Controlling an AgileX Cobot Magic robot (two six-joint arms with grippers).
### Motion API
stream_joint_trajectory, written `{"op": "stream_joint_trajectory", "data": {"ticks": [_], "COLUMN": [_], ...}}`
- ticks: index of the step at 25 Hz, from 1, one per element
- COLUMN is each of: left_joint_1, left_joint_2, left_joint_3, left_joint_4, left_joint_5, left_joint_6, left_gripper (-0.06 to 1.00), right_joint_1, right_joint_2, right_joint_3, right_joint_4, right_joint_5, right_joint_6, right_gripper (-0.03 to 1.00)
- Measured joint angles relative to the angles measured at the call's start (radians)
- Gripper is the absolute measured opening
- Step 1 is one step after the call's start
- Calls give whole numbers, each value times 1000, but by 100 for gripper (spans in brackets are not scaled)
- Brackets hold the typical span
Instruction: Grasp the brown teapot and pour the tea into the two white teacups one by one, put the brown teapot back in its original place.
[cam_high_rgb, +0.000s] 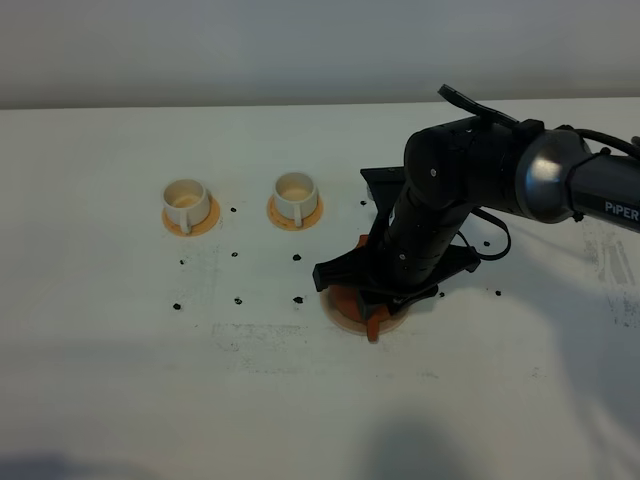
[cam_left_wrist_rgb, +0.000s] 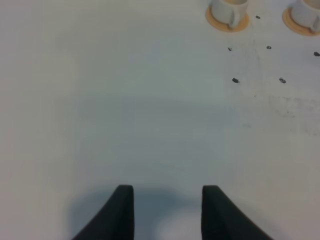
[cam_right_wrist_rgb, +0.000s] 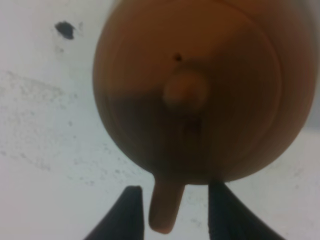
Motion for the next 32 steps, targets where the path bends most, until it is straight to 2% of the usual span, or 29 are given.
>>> {"op": "stream_joint_trajectory", "data": {"ticks": [32], "left_joint_1": [0], "left_joint_2": [0], "left_joint_3": [0], "left_joint_4": [0], "left_joint_5": [0], "left_joint_6": [0], "left_gripper": [31], "right_joint_1": [0], "right_joint_2": [7], "right_joint_3": [-6], "right_joint_4": [5], "right_joint_5": [13], "right_joint_6": [0], "right_gripper": [34]}}
